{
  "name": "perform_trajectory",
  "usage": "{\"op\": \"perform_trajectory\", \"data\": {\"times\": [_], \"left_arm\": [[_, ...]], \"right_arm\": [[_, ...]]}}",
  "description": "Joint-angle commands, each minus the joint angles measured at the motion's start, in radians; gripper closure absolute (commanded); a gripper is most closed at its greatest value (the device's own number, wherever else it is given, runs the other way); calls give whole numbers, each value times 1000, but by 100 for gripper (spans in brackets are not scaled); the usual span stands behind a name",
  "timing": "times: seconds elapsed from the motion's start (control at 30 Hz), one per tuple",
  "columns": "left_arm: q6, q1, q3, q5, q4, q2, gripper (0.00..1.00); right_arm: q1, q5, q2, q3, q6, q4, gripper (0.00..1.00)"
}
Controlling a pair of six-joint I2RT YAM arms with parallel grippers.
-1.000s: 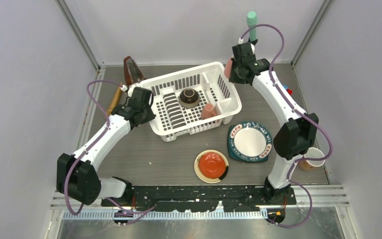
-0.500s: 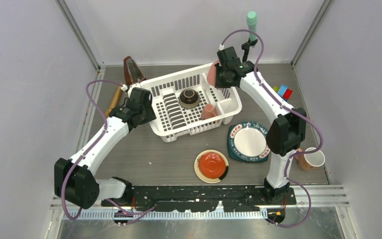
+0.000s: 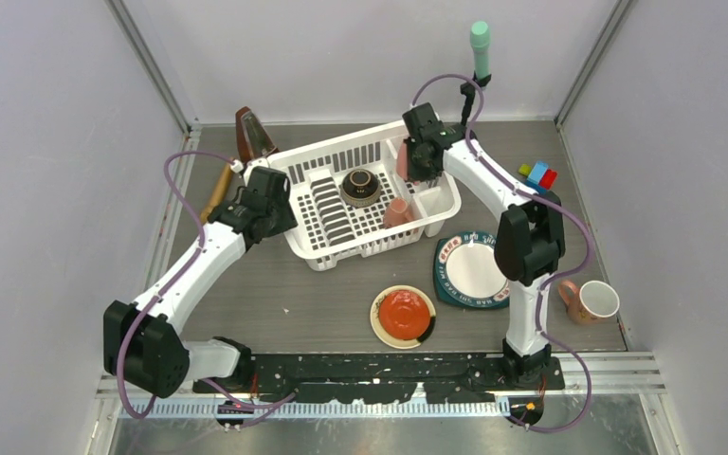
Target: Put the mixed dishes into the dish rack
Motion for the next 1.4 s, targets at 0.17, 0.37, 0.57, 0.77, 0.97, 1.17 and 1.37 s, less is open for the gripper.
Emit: {"op": "perform_trajectory", "data": {"times": [0.17, 0.37, 0.57, 0.77, 0.97, 1.17, 1.37], "left_arm": [[21, -1, 11, -12, 24, -10, 58], [30, 0, 23, -14, 24, -10, 58], [35, 1, 30, -13, 19, -10, 58], [41, 1, 33, -17, 17, -14, 58], [44, 1, 38, -23, 18, -17, 59], [48, 1, 38, -26, 15, -21, 58], [48, 1, 39, -33, 12, -27, 58]], "right_arm": [[-1, 95, 42, 41, -18, 32, 100], [-2, 117, 82, 58, -26, 19, 91], [-4, 126, 129, 87, -27, -4, 68], [-5, 168, 120, 86, -30, -11, 36], [-4, 196, 84, 102, -42, -28, 31], [-4, 197, 50, 142, -47, -69, 27], [-4, 186, 30, 171, -47, -115, 15]]}}
